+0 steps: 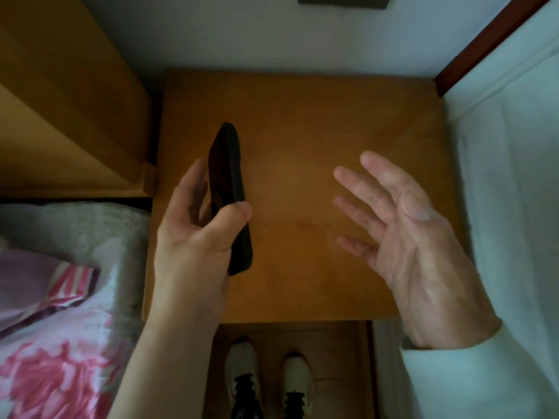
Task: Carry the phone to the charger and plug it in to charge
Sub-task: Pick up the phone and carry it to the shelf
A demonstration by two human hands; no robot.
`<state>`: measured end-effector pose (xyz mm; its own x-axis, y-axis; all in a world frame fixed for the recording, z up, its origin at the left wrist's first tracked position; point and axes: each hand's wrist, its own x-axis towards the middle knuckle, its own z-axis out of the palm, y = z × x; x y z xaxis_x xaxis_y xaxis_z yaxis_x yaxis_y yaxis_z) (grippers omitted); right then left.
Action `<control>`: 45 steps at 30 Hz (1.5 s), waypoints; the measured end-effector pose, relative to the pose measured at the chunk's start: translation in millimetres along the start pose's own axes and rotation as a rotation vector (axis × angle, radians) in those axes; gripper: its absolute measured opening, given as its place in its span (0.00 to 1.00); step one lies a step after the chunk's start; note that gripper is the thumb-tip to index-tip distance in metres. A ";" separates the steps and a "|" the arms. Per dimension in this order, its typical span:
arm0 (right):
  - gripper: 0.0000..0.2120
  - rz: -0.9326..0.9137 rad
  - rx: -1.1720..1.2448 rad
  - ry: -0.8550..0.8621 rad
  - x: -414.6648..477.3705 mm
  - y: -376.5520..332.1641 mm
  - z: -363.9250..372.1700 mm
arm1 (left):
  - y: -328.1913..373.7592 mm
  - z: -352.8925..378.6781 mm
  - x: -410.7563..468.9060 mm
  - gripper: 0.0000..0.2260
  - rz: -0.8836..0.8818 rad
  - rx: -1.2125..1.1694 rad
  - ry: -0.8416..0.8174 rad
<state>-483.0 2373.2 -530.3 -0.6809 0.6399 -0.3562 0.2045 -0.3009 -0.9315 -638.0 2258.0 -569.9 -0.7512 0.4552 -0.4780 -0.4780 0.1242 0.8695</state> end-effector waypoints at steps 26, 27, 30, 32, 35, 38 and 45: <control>0.42 -0.527 -0.046 -0.166 -204.8 -408.3 64.4 | 411.8 -14.1 -278.8 0.31 0.487 -0.423 -0.469; 0.42 -0.545 -0.030 -0.178 -215.6 -423.2 66.7 | 426.9 -14.4 -291.4 0.30 0.525 -0.420 -0.470; 0.43 -0.623 -0.020 -0.208 -243.7 -462.9 74.4 | 465.1 -18.1 -330.0 0.28 0.638 -0.408 -0.448; 0.44 -0.677 -0.008 -0.240 -259.1 -484.2 79.6 | 482.3 -22.1 -354.1 0.28 0.711 -0.389 -0.405; 0.44 -0.746 0.015 -0.291 -277.7 -509.1 91.2 | 503.5 -32.6 -386.6 0.29 0.800 -0.343 -0.357; 0.43 -0.785 0.041 -0.364 -286.9 -521.9 107.4 | 512.9 -45.9 -411.6 0.29 0.886 -0.324 -0.335; 0.29 -0.751 0.070 -0.523 -294.6 -517.2 147.8 | 504.7 -87.5 -451.5 0.29 0.978 -0.313 -0.199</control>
<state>-492.1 2235.7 67.3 -0.8527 0.2882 0.4358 -0.4520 0.0114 -0.8919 -579.9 2037.9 73.8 -0.7987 0.3745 0.4710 0.1804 -0.5977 0.7812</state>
